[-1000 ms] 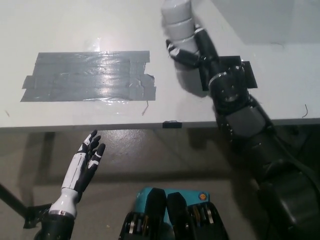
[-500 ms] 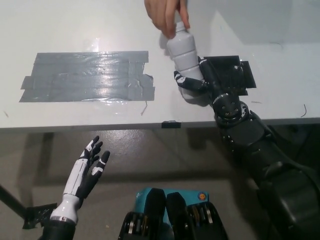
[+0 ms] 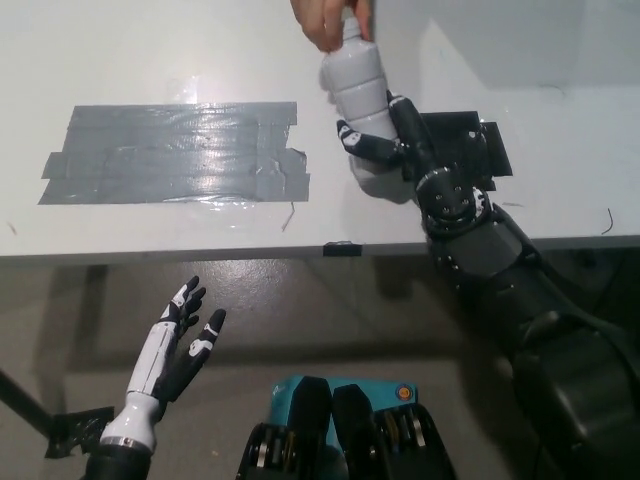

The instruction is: A white bottle is kept in the middle of the desk infront of the robot and the robot picks it up with its right hand and passes it to a person

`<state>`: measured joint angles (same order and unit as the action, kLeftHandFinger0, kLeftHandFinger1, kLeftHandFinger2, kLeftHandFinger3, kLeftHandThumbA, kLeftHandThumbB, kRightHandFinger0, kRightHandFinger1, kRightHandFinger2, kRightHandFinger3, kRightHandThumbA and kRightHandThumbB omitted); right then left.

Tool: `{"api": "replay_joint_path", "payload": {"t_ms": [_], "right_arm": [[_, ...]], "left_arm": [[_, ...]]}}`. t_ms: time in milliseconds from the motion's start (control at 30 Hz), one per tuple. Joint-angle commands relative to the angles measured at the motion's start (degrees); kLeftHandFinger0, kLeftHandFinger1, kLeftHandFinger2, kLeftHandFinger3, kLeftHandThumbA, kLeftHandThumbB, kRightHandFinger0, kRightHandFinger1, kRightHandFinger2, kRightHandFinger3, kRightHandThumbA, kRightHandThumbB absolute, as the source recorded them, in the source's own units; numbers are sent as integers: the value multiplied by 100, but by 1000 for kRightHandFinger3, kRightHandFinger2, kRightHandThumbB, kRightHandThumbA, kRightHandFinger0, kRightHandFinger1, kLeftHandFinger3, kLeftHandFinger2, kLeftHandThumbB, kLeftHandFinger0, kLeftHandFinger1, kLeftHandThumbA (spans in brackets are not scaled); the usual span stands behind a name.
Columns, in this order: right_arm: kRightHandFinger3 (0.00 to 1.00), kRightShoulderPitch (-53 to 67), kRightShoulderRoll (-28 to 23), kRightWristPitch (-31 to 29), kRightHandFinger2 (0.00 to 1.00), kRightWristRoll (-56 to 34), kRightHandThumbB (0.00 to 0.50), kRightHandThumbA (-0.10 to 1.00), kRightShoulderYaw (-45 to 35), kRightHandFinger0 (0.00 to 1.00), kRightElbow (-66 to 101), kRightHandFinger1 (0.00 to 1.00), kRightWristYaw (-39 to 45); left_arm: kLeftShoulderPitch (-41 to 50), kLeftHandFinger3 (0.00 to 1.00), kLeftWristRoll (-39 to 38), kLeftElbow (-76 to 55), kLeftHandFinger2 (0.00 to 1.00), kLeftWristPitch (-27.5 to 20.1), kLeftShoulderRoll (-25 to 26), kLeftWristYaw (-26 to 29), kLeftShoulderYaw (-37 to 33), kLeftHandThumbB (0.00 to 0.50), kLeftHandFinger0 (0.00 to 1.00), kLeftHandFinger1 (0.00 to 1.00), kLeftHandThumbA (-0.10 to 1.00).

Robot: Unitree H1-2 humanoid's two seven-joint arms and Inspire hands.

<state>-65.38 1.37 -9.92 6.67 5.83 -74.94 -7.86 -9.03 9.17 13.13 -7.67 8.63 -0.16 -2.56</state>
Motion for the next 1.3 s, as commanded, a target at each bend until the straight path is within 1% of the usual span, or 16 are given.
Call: {"api": "replay_joint_path", "payload": {"t_ms": [0,33,67,100,167,333,500,567,600,667,800,933,1000,1067,1167,1267], "right_arm": [[1000,-299,8,-256,1000,38,292,264,20,992,357,1000,14],[1000,-286,-17,-319,1000,1,327,334,21,1000,341,1000,204],[1000,-226,-43,-347,1000,19,379,448,64,1000,361,1000,352],[1000,-247,-91,-322,1000,48,455,573,101,1000,380,1000,439],[1000,-218,-155,-337,1000,61,499,659,133,1000,478,1000,539],[1000,165,-280,-37,1000,230,500,722,264,1000,1460,1000,544],[1000,667,-448,170,1000,358,496,734,284,1000,2849,1000,494],[1000,978,-538,306,1000,563,474,740,314,1000,3626,1000,370],[1000,1268,-574,497,1000,648,451,727,304,1000,4327,1000,380],[1000,1502,-619,646,1000,760,449,729,309,1000,4983,1000,397],[1000,2047,-738,790,1000,936,463,811,323,1000,6285,1000,563],[1000,2893,-792,832,1000,1013,454,803,335,1000,8476,1000,835],[1000,3250,-781,875,1000,1119,462,854,372,1000,9233,1000,917],[1000,3572,-755,886,1000,1162,444,839,398,1000,9771,1000,964],[1000,4134,-765,748,1000,925,388,756,381,1000,10277,1000,987],[1000,4388,-779,627,1000,837,370,725,326,1000,10317,1000,950]], "left_arm": [[43,1000,140,-185,1000,6,41,18,-48,0,1000,1000,736],[59,1000,184,-193,1000,9,46,35,-60,0,1000,1000,730],[137,1000,184,-238,1000,-1,45,27,-67,0,1000,1000,718],[94,1000,153,-195,1000,-62,38,30,-56,0,1000,1000,687],[65,1000,87,-183,1000,-28,17,4,-36,10,1000,1000,682],[113,1000,44,-192,1000,-54,12,9,-4,5,1000,1000,681],[102,1000,86,-271,1000,15,29,-4,-18,5,1000,1000,693],[82,1000,72,-253,1000,-18,43,-11,-11,0,1000,1000,684],[112,1000,107,-242,1000,-90,52,5,-27,0,1000,1000,664],[98,1000,111,-216,1000,-97,52,18,-20,0,1000,1000,661],[135,1000,136,-238,1000,-77,68,4,-37,0,1000,1000,677],[15,1000,151,-212,1000,-50,93,31,-3,0,1000,1000,694],[-21,1000,135,-165,1000,-84,99,38,11,0,1000,1000,684],[-26,1000,133,-159,1000,-90,112,22,5,0,1000,1000,674],[-54,1000,158,-164,1000,-77,123,26,1,0,1000,1000,673],[-99,1000,113,-153,1000,-38,121,11,23,0,1000,1000,669]]}}
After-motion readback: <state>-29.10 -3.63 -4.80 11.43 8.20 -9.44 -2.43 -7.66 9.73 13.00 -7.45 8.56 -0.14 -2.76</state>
